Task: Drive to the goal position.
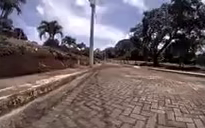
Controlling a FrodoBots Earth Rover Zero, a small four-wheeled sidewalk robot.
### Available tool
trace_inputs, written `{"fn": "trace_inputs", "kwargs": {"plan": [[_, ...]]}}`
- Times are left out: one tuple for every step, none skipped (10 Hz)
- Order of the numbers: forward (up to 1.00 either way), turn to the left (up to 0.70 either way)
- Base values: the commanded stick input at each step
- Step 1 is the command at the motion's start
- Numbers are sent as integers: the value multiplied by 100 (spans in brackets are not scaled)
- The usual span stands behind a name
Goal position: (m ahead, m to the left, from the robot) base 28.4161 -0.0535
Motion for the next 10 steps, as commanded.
{"fn": "trace_inputs", "kwargs": {"plan": [[85,0],[85,0],[85,0],[85,0],[85,0],[85,0],[85,0],[85,0],[85,0],[85,-14]]}}
